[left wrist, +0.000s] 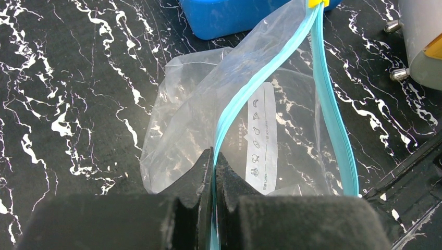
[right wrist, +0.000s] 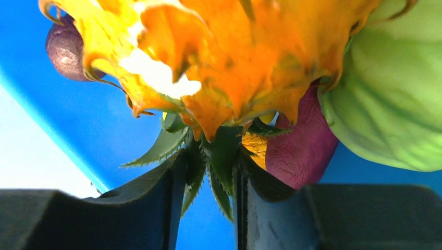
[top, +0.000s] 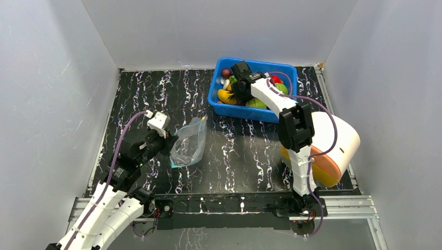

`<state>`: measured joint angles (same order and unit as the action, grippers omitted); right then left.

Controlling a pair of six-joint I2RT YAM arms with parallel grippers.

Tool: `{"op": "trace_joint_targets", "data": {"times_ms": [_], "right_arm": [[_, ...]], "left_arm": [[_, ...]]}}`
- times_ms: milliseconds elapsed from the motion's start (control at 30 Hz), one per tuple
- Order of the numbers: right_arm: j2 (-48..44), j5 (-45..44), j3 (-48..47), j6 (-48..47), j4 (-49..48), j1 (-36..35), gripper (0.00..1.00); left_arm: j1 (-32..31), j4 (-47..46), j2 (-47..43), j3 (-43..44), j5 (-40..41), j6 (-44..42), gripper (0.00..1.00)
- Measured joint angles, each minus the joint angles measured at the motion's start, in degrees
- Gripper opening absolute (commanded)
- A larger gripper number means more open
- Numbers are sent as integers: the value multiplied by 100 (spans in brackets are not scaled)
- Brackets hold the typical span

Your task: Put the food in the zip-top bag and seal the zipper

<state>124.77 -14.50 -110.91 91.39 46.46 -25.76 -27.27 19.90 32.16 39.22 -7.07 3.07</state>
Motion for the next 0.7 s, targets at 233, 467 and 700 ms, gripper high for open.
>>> {"op": "trace_joint_targets", "data": {"times_ms": [233,467,700], "right_arm": [[-26,-160,87,-501,-264,0,14],[-748,-208,946,-1497,-955,2,0],[-1917,17,1816,-2535,-1698,7,0]], "left_arm": [[-4,111,70,0,9,24,0],[-4,162,-26,11,94,42,0],[-9,223,44,173,284,-118,0]]}}
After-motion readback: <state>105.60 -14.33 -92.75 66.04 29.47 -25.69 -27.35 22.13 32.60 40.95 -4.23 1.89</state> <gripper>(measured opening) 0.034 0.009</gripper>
